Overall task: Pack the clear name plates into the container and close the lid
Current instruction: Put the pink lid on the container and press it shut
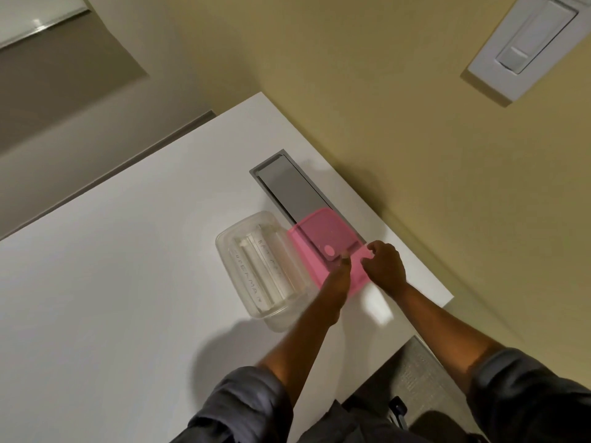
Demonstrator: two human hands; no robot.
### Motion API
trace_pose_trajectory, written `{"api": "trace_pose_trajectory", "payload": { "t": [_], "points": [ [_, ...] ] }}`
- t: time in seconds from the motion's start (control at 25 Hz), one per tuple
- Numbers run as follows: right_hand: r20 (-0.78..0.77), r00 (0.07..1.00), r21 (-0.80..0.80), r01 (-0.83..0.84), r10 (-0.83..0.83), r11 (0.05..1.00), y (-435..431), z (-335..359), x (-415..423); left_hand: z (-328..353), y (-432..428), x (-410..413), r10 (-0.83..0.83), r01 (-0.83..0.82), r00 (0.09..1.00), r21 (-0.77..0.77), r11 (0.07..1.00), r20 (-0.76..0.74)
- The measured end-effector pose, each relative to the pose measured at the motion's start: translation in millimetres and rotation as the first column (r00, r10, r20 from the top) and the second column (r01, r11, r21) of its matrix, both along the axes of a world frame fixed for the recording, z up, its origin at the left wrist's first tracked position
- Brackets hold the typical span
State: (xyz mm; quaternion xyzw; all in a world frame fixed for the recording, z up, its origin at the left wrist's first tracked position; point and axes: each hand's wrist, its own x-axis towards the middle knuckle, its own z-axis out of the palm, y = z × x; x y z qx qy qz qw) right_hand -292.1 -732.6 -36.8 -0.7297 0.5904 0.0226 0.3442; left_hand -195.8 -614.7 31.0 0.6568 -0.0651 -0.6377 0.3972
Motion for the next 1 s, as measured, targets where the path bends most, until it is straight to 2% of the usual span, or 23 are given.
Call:
{"api": "trace_pose_trajectory", "payload": {
  "t": [0.24,0.44,0.76,1.0],
  "points": [
    [-0.004,1.000,0.044,-0.009,0.009,0.999,-1,0,4,-9,-2,4,-0.051,0.050,0.999,0.069,0.996,0.002],
    [0.017,0.999,0.001,0.030,-0.030,1.000,-3,2,3,-11,8,4,-0.057,0.058,0.998,0.070,0.996,-0.020],
    [0.171,0.985,-0.045,0.038,-0.030,0.998,1,21,-5,6,13,5,0.001,0.000,0.999,0.038,0.999,-0.032],
    [0.333,0.942,-0.053,0.051,-0.030,0.997,23,46,2,10,14,13,0.134,-0.142,0.982,0.057,0.988,0.133]
  ]
}}
